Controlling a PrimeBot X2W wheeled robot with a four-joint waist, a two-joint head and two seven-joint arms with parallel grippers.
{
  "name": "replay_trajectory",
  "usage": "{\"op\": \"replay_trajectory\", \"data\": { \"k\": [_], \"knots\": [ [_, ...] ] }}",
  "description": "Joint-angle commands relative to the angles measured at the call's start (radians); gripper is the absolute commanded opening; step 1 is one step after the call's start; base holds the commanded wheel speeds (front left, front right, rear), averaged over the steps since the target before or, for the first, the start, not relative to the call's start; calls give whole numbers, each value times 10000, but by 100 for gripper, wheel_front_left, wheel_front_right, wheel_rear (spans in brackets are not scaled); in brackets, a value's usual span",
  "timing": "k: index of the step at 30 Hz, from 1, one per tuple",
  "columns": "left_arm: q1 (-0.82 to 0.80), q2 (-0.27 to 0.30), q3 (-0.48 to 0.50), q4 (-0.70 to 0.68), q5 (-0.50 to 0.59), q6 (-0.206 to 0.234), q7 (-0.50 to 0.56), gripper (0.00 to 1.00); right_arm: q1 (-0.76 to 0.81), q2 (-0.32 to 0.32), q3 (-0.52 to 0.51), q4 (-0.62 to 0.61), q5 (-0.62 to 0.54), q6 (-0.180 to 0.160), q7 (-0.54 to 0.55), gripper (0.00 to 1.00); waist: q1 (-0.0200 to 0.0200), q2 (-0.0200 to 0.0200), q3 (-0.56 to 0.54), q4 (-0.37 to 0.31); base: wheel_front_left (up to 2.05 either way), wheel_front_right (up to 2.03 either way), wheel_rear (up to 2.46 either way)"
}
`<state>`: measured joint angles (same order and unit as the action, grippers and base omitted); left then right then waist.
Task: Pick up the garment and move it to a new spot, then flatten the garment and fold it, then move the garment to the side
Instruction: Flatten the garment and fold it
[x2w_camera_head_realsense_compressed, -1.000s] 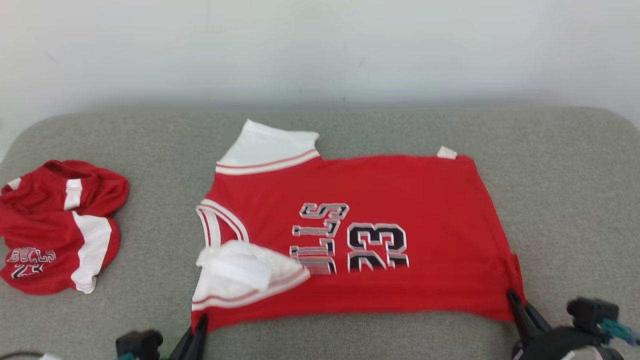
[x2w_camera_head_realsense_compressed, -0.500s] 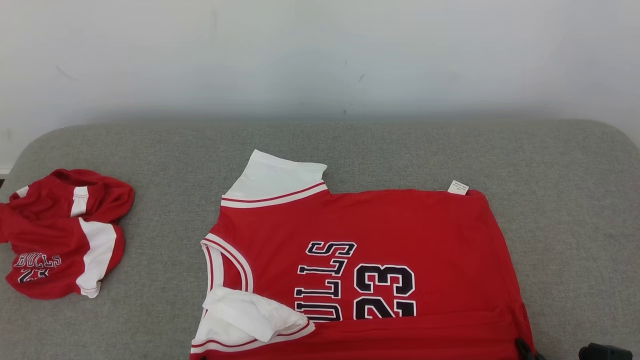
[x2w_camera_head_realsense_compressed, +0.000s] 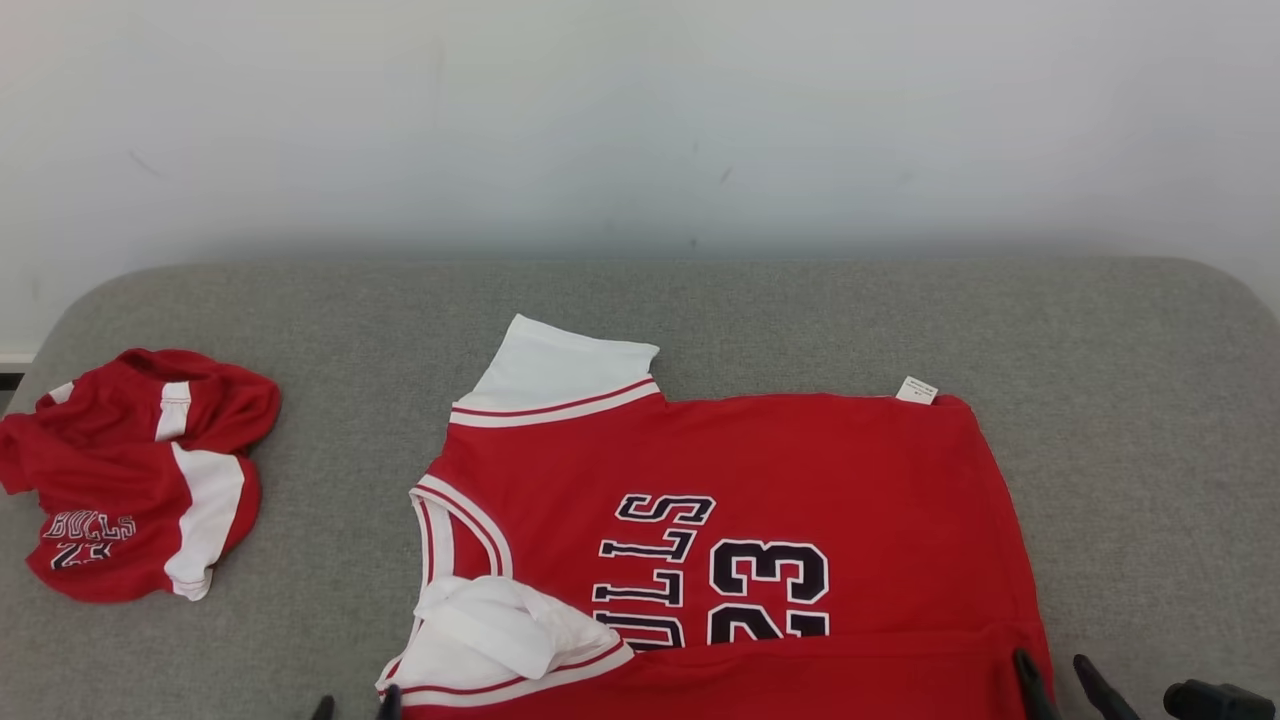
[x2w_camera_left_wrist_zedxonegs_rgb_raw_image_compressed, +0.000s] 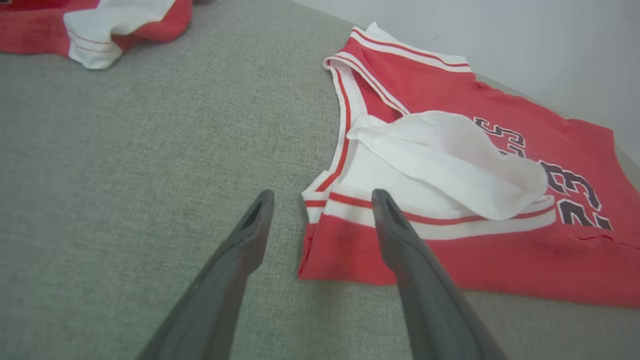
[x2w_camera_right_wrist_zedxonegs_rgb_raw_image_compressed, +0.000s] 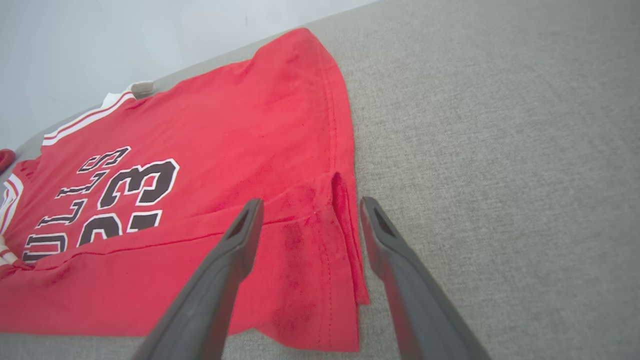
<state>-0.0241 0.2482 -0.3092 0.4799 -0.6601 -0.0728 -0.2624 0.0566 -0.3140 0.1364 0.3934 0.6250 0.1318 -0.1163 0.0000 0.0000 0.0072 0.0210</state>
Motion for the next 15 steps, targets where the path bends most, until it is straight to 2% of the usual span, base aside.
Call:
{"op": "replay_trajectory", "data": {
  "k": [1,5,9,12,15],
  "knots": [
    [118,-32,100,-55,112,10,-22,100,78,22,-53,-51,-66,-25,-64,100,0,0,-9,7,0,0,0],
    [444,-202,1035,-1087,1048,88,-23,100,-24,201,-276,-354,-458,-25,-462,100,0,0,-29,23,0,0,0],
    [798,-697,2163,-2143,2026,42,-21,100,-99,416,-466,-479,-1060,-25,-984,100,0,0,-32,49,0,0,0],
    [1185,-1140,2981,-2934,3336,-120,-23,100,-97,862,-832,-513,-1688,-25,-1359,100,0,0,-40,50,0,0,0],
    [1370,-1270,3217,-3389,4376,-259,-23,100,-13,1260,-1145,-595,-1945,-25,-1487,100,0,0,-56,47,0,0,0]
  ]
}}
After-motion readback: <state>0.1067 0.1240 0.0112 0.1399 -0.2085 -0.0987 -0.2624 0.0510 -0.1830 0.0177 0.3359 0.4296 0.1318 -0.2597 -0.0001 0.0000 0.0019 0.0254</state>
